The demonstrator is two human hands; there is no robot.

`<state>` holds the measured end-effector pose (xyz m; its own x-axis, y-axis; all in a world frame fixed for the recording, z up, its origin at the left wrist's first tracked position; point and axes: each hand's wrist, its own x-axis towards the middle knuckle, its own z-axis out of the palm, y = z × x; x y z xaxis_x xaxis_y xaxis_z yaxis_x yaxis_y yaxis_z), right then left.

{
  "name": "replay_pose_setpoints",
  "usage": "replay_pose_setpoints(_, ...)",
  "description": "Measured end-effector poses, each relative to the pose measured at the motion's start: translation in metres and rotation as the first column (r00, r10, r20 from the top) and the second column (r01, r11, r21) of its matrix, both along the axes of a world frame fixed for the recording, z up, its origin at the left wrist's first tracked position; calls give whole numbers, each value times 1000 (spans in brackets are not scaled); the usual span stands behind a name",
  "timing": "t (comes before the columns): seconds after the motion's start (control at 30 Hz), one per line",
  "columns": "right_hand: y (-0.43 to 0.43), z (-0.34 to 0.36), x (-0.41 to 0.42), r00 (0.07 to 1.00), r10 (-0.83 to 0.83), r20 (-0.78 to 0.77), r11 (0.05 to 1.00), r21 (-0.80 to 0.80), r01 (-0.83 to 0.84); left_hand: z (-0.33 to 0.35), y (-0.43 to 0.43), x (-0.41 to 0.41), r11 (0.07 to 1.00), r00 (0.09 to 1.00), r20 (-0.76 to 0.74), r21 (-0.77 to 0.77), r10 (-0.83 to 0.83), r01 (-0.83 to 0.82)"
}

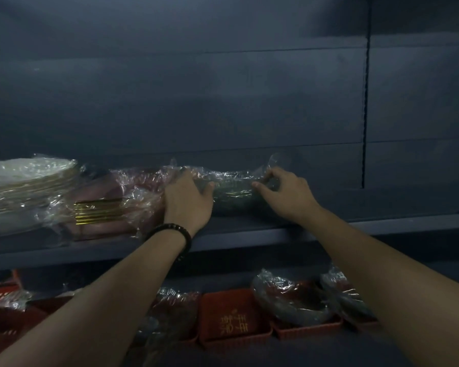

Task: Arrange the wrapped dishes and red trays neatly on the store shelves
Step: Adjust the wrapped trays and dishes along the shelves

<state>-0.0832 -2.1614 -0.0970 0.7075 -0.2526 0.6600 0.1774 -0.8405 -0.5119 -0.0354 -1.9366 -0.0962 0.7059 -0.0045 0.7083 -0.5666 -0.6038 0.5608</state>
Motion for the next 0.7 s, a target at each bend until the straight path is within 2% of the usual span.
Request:
replay_pose_setpoints(0.13,-3,-4,5,999,8,-44,998,-67,-11,-3,0,1,993,997,60,110,43,-50)
replay_pose_setpoints(0.33,-4,-3,7,993,-27,-118,988,-155,8,-7,-2,-3,971,997,2,228,77,-76)
replay_pose_setpoints(0.57,1,13,-21,946,13,-324,984,-161,-69,-5,2,-19,974,982,-182,207,-53,91)
replay_pose_setpoints(0.63,6,8,-35,964,28,-263,988,-136,-66,-13,4,-31,980,986,-141,164,-90,113)
replay_pose_setpoints(0.7,11,-2,-52,993,21,-117,996,-84,-31,-24,7,-51,986,991,-53,109,-119,125)
